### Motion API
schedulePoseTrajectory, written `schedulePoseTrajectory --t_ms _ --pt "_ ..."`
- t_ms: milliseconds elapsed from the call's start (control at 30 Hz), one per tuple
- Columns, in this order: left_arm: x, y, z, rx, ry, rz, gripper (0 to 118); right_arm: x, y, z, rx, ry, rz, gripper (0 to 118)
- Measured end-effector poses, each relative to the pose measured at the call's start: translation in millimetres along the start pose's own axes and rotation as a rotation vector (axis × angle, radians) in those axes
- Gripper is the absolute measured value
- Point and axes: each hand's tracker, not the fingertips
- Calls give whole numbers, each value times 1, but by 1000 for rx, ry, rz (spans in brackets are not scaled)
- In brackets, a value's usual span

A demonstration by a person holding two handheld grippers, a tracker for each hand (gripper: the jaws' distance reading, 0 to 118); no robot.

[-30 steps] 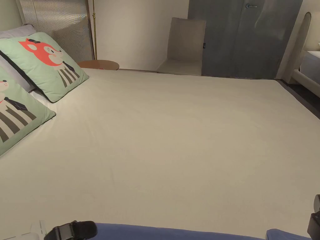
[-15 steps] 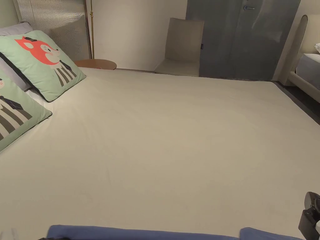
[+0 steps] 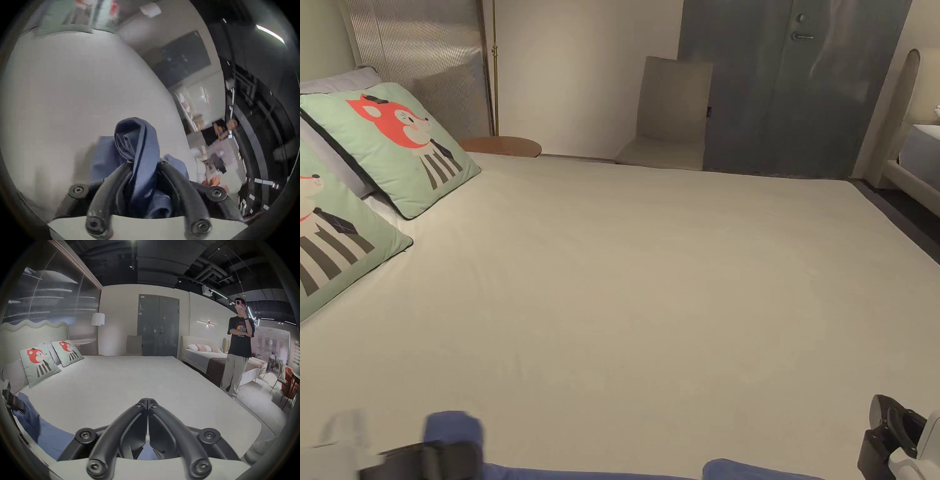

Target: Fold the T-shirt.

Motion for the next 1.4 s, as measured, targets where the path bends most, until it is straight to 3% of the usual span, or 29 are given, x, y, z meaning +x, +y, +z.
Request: schedulePoseTrajectory --t_ms 133,367,400,533,567,633,667,800,833,867,900,967,1400 --pt "34 -21 -76 -108 16 -67 8 9 -1 6 13 -3 -6 0" --pt "47 -67 -166 -203 319 -260 8 34 -4 14 17 -39 -29 0" --pt "45 -71 -171 -187 338 -266 12 35 -5 15 18 -45 -29 0" --pt "47 -79 -171 -155 283 -232 36 39 -8 15 14 -49 -34 0" --pt "51 -77 -165 -160 247 -214 53 40 -8 15 12 -49 -36 0" --pt "63 -75 -151 -130 220 -244 99 40 -9 14 9 -47 -38 0" --pt "68 -74 -141 -72 211 -287 110 40 -9 14 8 -45 -40 0" --pt "77 -80 -114 177 373 -421 102 41 -11 14 7 -38 -56 0" --pt "75 -83 -110 228 403 -430 85 42 -12 14 6 -38 -59 0" --pt "73 -87 -113 260 431 -444 56 42 -12 14 4 -36 -59 0" --pt "70 -91 -116 269 486 -463 5 42 -13 14 3 -36 -59 0" --pt "64 -100 -129 260 602 -505 1 42 -14 14 0 -35 -59 0" --pt "98 -178 -210 59 489 -757 1 50 -15 21 -2 -42 -62 0"
